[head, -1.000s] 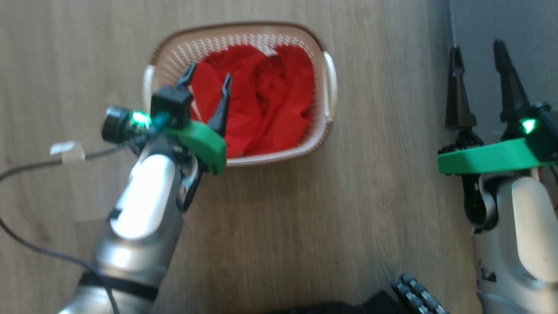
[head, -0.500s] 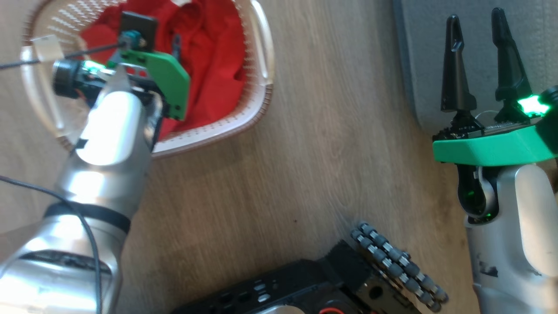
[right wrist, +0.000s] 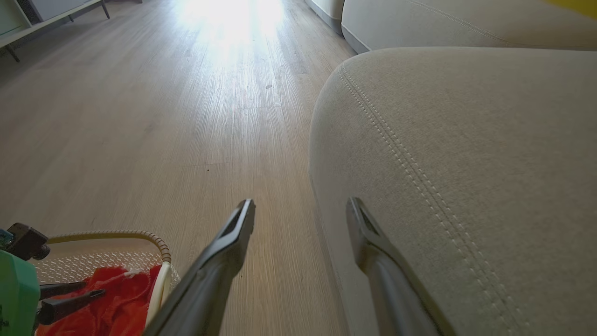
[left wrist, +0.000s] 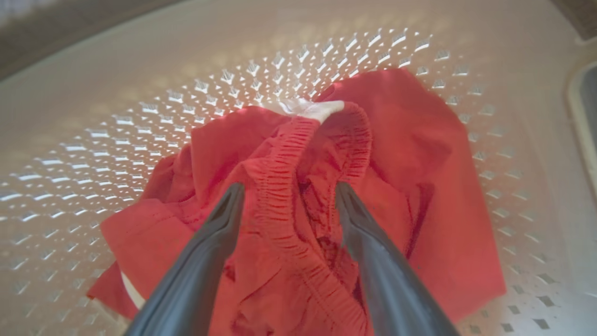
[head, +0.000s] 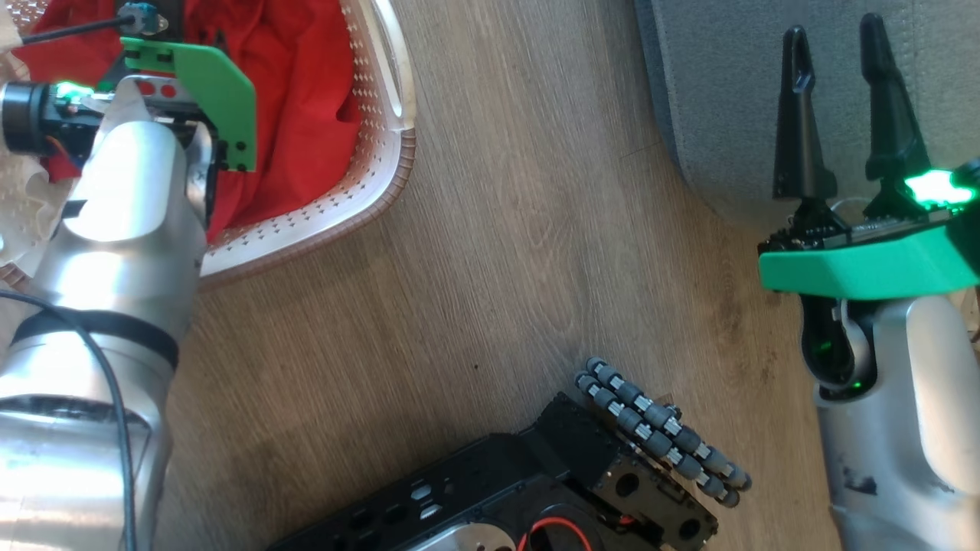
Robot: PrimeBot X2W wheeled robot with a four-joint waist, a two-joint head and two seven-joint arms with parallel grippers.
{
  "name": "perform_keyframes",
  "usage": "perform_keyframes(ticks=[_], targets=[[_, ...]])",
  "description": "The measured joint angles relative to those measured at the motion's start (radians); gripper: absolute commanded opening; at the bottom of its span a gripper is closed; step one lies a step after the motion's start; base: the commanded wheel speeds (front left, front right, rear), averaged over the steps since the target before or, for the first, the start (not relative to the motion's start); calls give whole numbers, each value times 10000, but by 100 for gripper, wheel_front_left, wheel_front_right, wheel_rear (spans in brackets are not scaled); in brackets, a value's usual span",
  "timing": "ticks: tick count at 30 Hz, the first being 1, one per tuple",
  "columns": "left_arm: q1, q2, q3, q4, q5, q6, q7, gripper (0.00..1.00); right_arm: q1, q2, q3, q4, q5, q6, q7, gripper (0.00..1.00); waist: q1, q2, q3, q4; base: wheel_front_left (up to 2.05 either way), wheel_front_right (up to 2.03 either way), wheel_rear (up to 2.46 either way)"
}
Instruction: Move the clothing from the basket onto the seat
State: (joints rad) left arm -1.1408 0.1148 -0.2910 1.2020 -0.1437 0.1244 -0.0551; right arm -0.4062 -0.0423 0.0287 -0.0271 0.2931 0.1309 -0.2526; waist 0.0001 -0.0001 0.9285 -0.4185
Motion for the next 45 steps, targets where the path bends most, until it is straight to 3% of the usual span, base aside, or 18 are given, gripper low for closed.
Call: perform_keyframes(ticks=[7,23,31,45], targets=[[-139,274,-236,539,71,33,12,100,533,2,-186,-109,92,0,0,100,0,0,28,-3,0,0,0],[-354,209,-535,859,35,4,-4,100,941,8,-341,-453,-19,0,0,100,0,1,212,226,0,0,0],[-336,123,-635,920,-96,-278,-61,100,967,8,-370,-568,-117,0,0,100,-1,1,306,388,0,0,0],[174,-104,-934,961,-253,-686,1139,100,997,8,-479,-658,-295,0,0,100,0,1,431,611,0,0,0]])
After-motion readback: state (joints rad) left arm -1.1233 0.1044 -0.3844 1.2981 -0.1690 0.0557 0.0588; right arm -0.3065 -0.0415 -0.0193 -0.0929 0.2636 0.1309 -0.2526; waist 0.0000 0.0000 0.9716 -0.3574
